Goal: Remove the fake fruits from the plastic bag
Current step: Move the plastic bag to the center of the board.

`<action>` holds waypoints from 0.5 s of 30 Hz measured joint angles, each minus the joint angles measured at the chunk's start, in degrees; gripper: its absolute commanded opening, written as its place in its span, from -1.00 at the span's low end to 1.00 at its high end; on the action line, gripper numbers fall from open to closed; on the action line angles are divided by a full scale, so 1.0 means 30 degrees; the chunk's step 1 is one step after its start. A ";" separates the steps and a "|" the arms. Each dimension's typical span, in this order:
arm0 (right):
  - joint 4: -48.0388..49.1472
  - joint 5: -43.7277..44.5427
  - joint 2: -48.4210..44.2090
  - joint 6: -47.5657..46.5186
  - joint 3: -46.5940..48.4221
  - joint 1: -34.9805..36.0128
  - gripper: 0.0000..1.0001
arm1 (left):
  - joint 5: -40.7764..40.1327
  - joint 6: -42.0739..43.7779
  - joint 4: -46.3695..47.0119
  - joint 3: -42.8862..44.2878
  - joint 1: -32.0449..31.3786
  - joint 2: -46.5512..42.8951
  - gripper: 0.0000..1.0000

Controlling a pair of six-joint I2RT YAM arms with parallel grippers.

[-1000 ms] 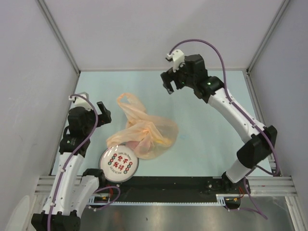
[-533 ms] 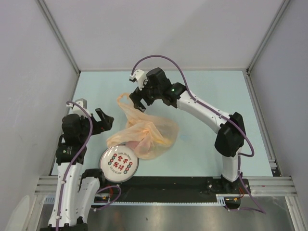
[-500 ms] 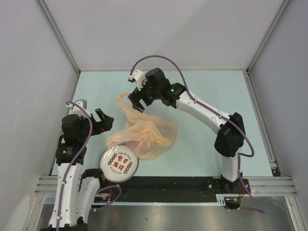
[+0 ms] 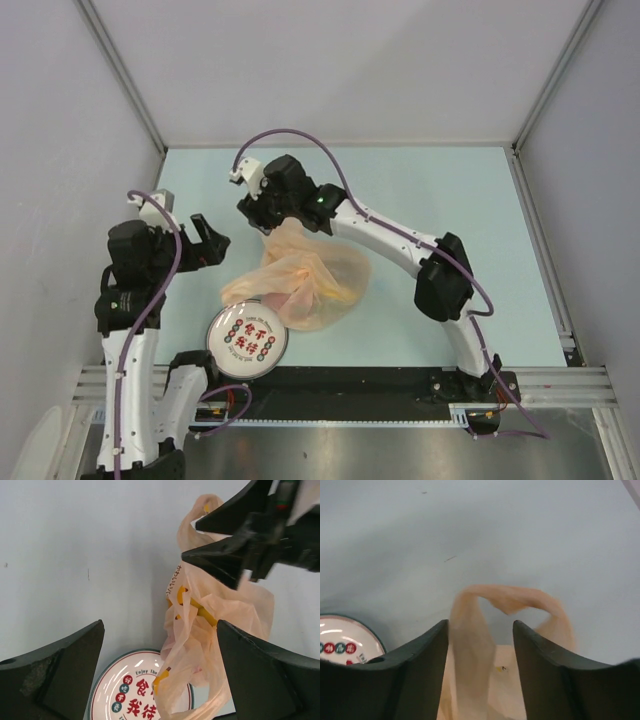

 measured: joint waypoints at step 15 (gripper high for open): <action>0.0488 0.1770 0.0641 0.1064 0.3402 -0.6798 -1.00 | 0.6091 0.7694 -0.0750 0.3264 -0.0197 0.3679 0.99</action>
